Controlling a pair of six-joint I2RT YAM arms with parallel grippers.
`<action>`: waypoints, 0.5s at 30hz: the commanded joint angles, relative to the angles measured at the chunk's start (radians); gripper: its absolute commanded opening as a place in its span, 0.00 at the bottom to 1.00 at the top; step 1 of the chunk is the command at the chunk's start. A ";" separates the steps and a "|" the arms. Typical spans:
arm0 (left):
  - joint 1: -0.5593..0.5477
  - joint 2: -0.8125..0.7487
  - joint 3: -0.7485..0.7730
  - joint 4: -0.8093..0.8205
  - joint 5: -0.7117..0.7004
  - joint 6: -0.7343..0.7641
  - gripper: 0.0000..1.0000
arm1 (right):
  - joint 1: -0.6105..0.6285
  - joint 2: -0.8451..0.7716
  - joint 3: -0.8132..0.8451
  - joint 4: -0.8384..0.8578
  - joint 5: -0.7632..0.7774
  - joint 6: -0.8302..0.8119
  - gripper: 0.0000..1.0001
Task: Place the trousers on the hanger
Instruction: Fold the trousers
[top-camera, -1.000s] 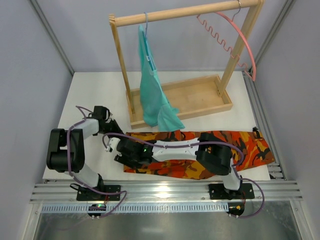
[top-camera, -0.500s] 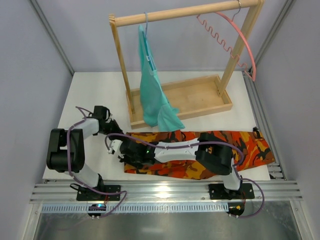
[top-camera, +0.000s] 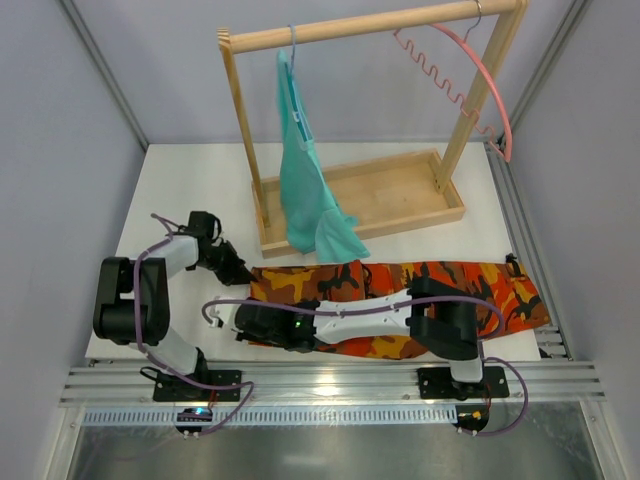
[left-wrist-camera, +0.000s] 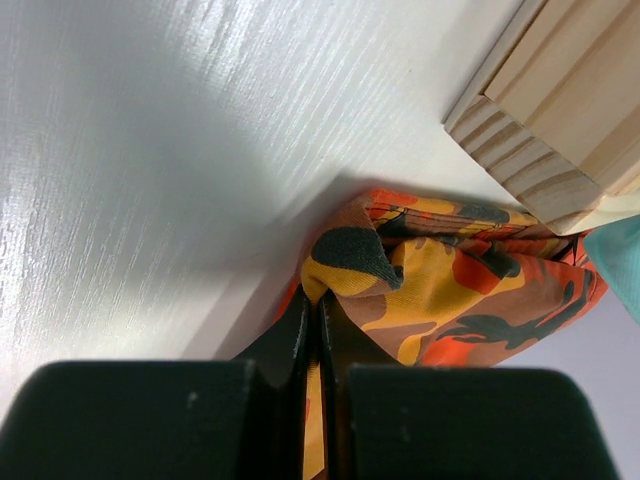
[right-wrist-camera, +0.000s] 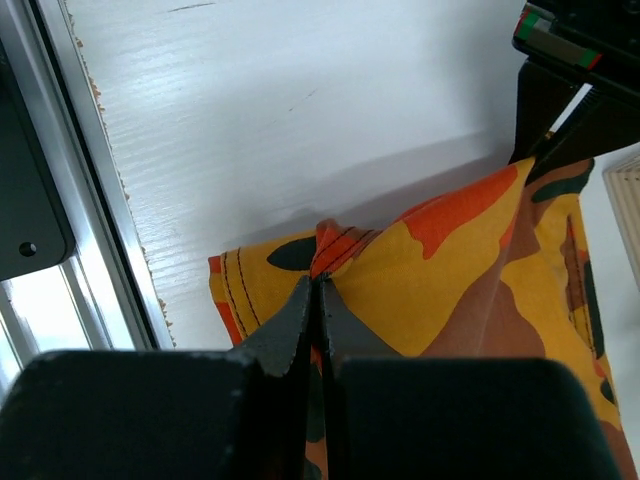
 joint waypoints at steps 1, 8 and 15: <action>0.002 -0.035 0.045 0.034 -0.056 -0.023 0.00 | 0.047 -0.033 0.022 0.046 0.085 -0.045 0.04; 0.002 0.004 0.073 -0.001 -0.100 0.009 0.00 | 0.124 -0.018 0.001 0.066 0.190 -0.078 0.04; 0.002 -0.048 0.139 -0.041 -0.089 0.078 0.17 | 0.125 -0.140 -0.103 0.092 0.172 0.069 0.24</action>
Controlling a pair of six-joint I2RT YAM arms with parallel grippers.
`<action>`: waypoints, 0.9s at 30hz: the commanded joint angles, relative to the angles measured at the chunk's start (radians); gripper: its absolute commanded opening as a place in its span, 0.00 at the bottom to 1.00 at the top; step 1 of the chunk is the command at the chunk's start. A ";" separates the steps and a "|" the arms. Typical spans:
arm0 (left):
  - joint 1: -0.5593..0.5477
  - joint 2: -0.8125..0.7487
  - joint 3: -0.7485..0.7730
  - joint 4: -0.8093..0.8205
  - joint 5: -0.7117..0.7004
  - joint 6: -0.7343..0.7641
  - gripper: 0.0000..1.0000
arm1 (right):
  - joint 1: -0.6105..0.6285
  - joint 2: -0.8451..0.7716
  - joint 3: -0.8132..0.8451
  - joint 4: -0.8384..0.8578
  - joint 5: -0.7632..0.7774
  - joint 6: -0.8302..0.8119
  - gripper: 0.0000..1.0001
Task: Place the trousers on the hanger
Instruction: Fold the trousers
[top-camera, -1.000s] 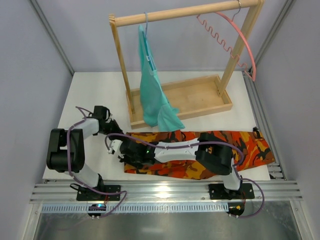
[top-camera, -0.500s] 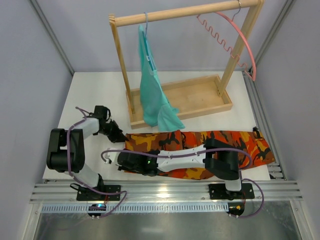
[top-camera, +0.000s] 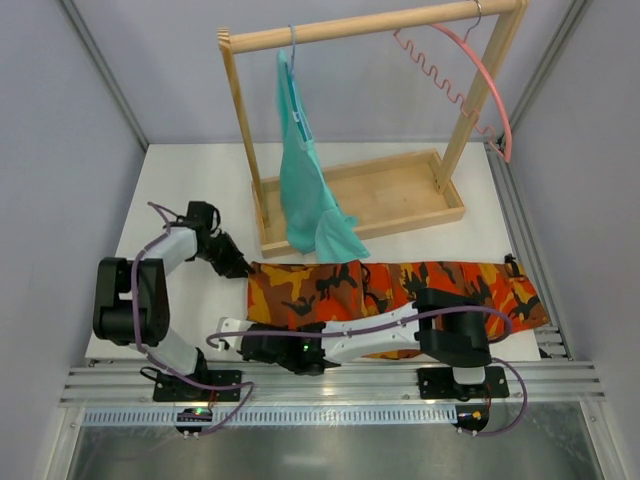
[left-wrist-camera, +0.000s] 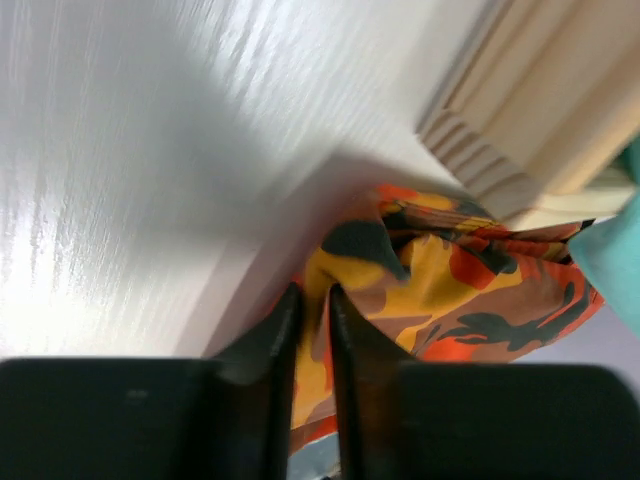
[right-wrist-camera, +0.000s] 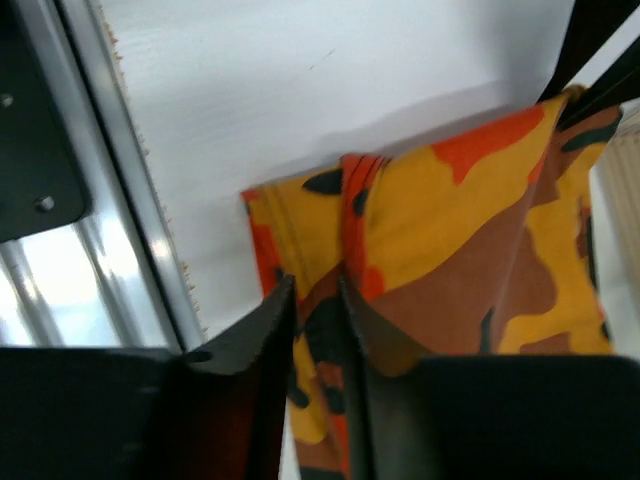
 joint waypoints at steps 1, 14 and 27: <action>0.008 -0.062 0.084 0.014 -0.051 0.058 0.23 | 0.026 -0.151 -0.074 0.054 -0.021 0.124 0.31; -0.217 -0.502 0.065 -0.143 -0.407 0.154 0.44 | -0.063 -0.772 -0.461 -0.099 0.026 0.917 0.42; -0.392 -0.464 -0.046 -0.122 -0.487 0.005 0.62 | -0.607 -1.058 -0.779 -0.148 -0.240 0.892 0.73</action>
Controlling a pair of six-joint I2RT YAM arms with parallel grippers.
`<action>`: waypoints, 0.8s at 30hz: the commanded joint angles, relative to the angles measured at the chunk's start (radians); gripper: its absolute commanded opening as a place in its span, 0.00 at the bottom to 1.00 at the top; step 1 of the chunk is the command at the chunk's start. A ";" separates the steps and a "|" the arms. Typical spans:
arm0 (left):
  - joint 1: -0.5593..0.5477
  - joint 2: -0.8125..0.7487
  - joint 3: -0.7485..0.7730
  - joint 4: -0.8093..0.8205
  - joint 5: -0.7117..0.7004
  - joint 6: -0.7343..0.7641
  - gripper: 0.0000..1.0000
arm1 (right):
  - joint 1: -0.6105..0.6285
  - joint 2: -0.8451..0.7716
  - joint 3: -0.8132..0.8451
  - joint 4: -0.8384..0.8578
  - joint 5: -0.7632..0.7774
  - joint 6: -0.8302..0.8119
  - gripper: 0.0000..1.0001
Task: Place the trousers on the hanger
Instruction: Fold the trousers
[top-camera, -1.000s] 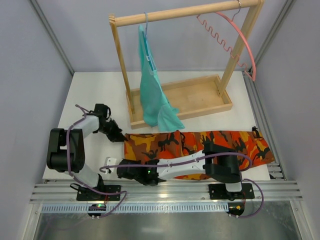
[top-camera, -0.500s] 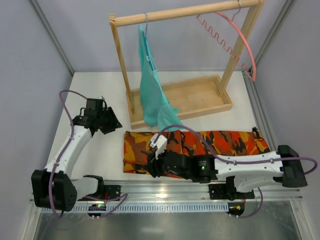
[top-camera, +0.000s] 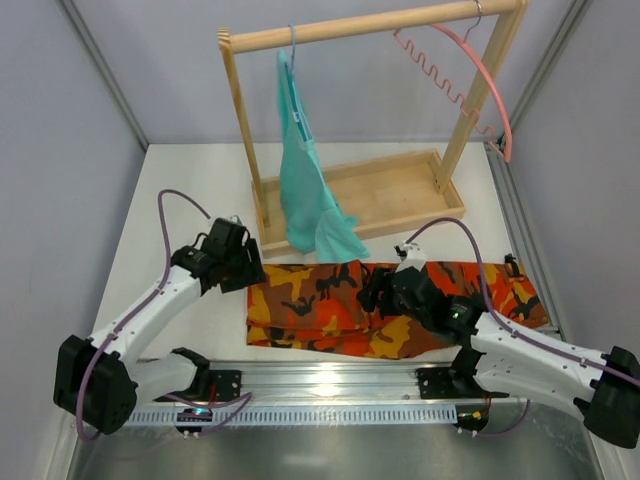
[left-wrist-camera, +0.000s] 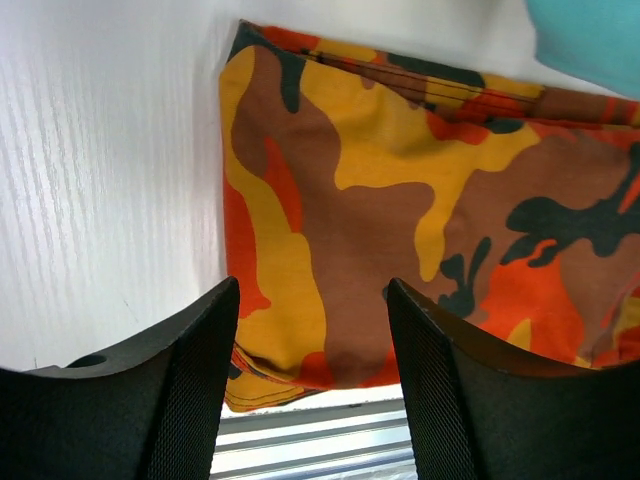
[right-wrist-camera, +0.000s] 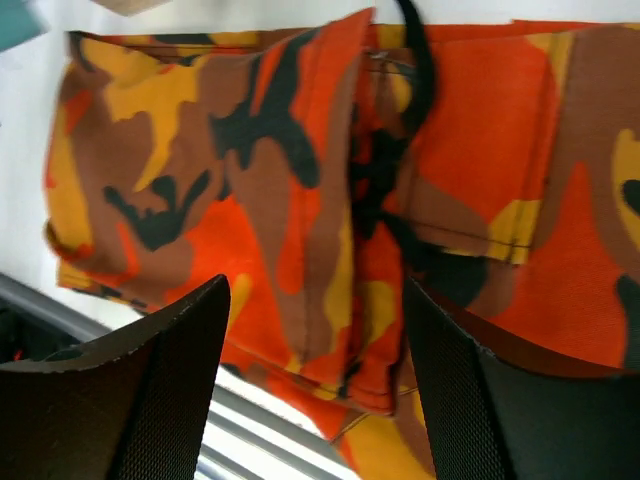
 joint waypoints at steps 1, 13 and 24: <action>0.024 0.055 0.017 0.009 -0.023 -0.032 0.63 | -0.128 0.046 0.004 0.038 -0.144 -0.092 0.73; 0.078 0.205 -0.026 0.035 -0.028 -0.022 0.72 | -0.189 0.294 0.046 0.156 -0.278 -0.163 0.76; 0.228 0.343 -0.061 0.130 0.124 -0.067 0.02 | -0.155 0.371 0.030 0.343 -0.334 -0.088 0.49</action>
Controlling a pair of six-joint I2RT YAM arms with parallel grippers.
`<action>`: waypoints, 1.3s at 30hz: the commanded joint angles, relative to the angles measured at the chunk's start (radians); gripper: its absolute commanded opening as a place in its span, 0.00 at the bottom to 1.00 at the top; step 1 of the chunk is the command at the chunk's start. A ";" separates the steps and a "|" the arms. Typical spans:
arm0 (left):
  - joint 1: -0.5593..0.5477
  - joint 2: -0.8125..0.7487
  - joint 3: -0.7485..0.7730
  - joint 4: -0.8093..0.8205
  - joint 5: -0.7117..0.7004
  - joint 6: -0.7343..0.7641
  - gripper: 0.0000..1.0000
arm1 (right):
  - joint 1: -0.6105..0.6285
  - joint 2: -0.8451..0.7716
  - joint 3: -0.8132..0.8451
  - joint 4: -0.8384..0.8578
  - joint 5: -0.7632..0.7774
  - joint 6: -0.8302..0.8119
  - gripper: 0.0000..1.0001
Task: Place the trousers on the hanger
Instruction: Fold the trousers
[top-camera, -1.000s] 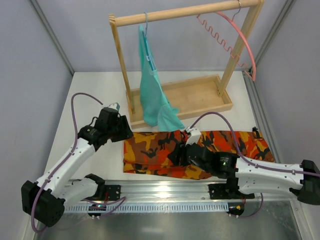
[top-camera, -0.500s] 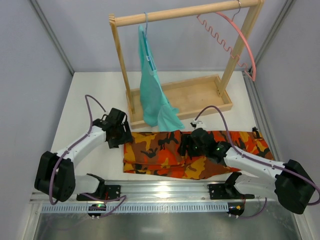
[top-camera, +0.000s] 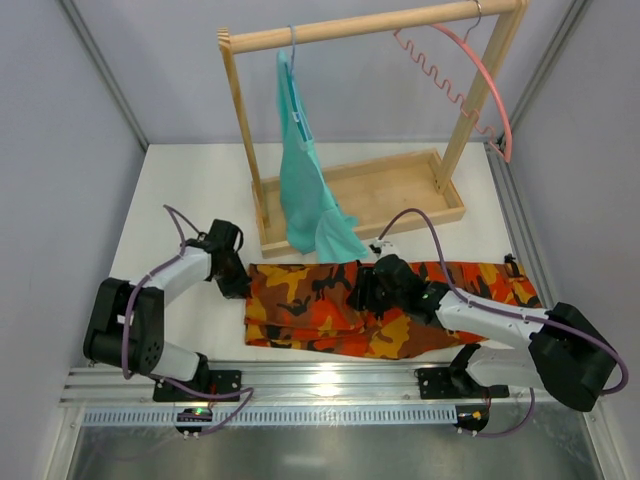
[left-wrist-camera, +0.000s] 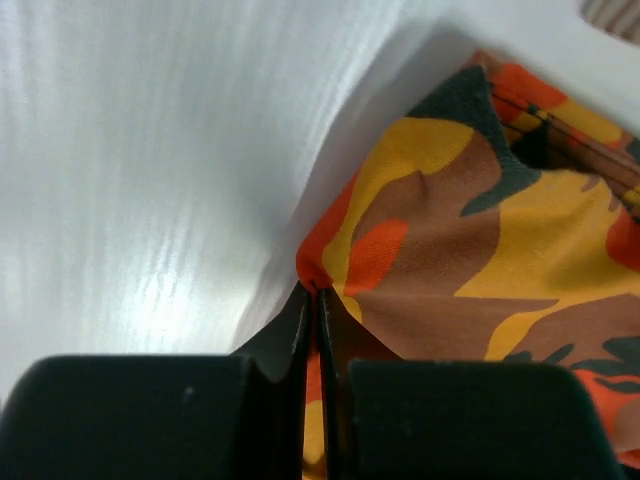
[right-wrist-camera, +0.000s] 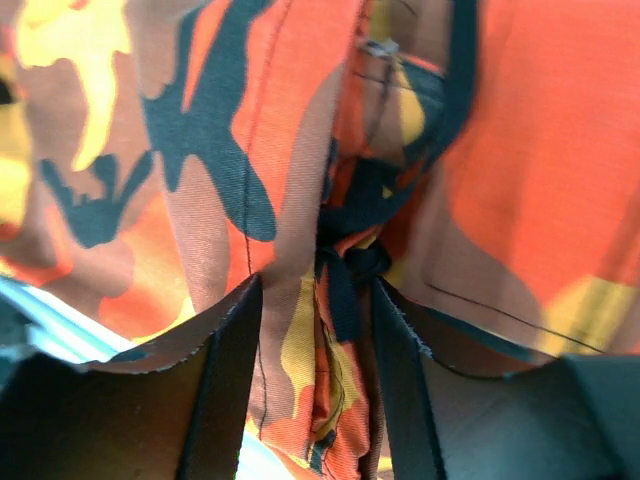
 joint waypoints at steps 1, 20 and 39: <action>0.076 -0.001 0.006 0.019 -0.008 -0.019 0.01 | 0.028 0.023 0.026 0.152 -0.053 0.035 0.48; 0.119 -0.200 0.008 -0.016 -0.006 0.021 0.49 | 0.031 -0.145 -0.006 -0.066 0.123 0.158 0.29; 0.119 -0.207 -0.001 0.004 0.063 0.039 0.50 | 0.052 -0.017 0.065 0.081 -0.059 0.072 0.37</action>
